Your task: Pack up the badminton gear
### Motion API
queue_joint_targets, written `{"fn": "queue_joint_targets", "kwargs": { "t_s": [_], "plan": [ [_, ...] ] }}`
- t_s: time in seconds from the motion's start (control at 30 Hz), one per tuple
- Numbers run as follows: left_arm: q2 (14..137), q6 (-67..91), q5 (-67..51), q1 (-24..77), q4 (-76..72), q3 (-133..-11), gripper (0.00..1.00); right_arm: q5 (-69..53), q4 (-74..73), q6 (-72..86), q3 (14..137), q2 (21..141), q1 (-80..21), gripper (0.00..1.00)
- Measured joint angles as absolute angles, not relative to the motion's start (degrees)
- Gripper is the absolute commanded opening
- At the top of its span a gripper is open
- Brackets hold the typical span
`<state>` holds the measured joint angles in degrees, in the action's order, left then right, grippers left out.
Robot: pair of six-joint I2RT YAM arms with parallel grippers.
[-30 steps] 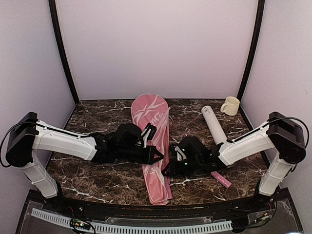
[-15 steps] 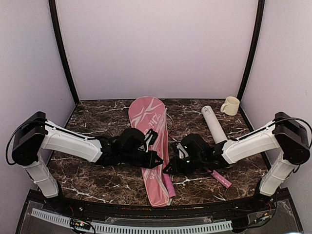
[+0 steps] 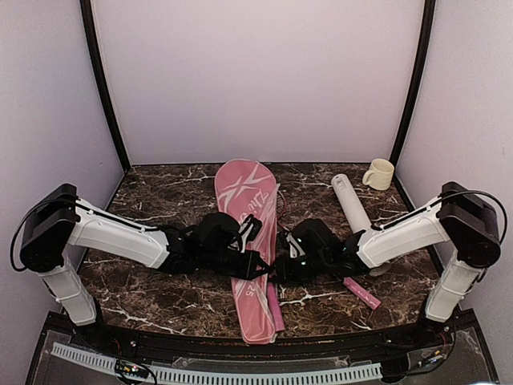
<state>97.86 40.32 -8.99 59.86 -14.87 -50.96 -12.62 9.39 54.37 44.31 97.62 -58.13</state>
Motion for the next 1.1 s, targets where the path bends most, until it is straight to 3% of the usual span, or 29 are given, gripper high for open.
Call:
{"fn": "queue_joint_targets", "kwargs": {
  "t_s": [0.23,0.4,0.67,1.1],
  "plan": [
    [96.7,40.0,-10.0,61.8,-9.9,-51.0,0.00,-4.7,9.6,52.5,46.2,96.3,-56.5,0.52],
    [94.8,39.7,-9.4,61.7,-6.7,-51.0,0.00,-0.6,6.9,51.2,46.1,91.8,-56.5,0.59],
    [91.5,38.7,-7.7,61.6,-2.8,-50.6,0.00,3.9,4.1,50.8,44.6,88.1,-56.1,0.57],
    [91.2,38.2,-7.2,61.5,-1.5,-50.4,0.00,2.6,5.0,49.5,45.7,97.8,-54.1,0.53]
  ]
}}
